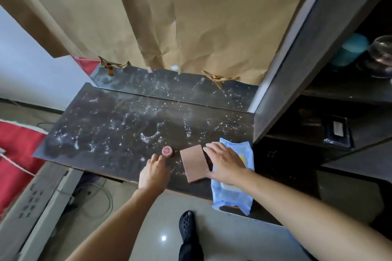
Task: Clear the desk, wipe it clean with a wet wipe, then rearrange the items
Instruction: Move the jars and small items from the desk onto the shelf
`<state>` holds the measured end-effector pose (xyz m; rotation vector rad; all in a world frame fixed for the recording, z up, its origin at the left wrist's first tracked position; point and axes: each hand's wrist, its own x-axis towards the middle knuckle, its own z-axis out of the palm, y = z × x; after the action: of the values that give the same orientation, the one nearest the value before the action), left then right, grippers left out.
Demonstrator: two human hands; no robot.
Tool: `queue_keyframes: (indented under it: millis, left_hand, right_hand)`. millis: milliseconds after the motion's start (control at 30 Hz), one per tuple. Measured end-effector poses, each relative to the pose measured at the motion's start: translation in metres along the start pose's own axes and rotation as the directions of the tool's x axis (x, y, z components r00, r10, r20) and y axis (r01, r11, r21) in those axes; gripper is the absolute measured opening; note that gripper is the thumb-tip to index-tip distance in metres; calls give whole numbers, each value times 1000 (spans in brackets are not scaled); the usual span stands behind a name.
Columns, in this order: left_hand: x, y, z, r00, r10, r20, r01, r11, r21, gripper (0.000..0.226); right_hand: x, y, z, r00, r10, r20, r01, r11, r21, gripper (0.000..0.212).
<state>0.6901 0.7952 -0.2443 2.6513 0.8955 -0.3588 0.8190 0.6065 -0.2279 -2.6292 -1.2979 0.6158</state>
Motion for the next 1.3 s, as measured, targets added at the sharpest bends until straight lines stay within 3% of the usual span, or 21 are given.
queue_keyframes:
  millis: [133,267,400,533,700,833,1033,1133,1300]
  left_hand:
    - [48,-15,1,995,60,77,-58,998,-26,51]
    - [78,-21,4,966,162,203,-181,980,77,65]
    - [87,-25,7,962,240,128,-253,962,99,39]
    - [89,-33,9,961,276,23,-276,961,-5,33]
    - [84,-36,0,974,224,-27,-226,964,-143,35]
    - [73,-26,-12,970,218,-104,-235,951,-203,28]
    - [50,16,-21,954,248,-170,-280,939,-198,28]
    - [30,56,-20,943,272,-192,-311,925,-220,29]
    - [-15,131,-4,932,268,-245,-334,897,-288,19]
  right_hand:
    - [50,-16,12,981,27,191,7,984,-176,122]
    - [70,-18,23,941,102,323,-23,971,-239,137]
    - [71,-18,26,957,90,276,-14,964,-266,127]
    - [64,-15,28,986,61,154,-29,979,-201,107]
    - [53,-23,15,990,116,83,-130,973,193,69]
    - [41,-23,5,970,242,16,-215,829,515,44]
    - [0,17,-31,890,450,77,-288,421,860,30]
    - [-39,50,-44,862,484,151,-290,225,930,27]
    - [-102,112,-55,809,558,186,-297,113,948,31]
